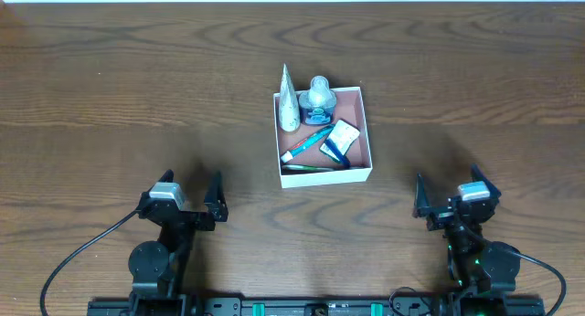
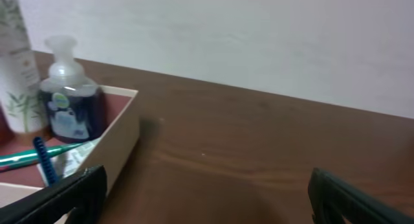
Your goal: Pack container
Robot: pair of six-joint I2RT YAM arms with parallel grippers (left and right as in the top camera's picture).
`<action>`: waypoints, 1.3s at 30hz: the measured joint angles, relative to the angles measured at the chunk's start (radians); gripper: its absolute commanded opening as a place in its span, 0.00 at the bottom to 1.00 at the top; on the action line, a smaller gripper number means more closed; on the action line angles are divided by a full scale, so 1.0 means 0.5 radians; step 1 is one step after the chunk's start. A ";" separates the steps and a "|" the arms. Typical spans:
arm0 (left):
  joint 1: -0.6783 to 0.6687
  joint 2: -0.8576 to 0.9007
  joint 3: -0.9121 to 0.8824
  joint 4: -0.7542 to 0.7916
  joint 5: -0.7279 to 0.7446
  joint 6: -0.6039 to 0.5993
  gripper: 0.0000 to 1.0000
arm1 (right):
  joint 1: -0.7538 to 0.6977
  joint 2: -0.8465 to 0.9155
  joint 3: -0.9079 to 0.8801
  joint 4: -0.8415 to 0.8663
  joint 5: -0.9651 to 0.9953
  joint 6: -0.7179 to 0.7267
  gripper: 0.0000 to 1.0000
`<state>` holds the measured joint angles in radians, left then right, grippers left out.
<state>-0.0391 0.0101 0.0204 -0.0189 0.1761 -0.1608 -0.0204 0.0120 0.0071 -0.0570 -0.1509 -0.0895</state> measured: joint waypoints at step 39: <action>0.000 0.000 0.000 0.000 0.000 0.000 0.98 | 0.000 0.000 0.000 -0.004 0.042 0.000 0.99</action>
<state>-0.0391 0.0101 0.0204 -0.0189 0.1761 -0.1608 -0.0204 0.0120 0.0071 -0.0589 -0.1299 -0.0895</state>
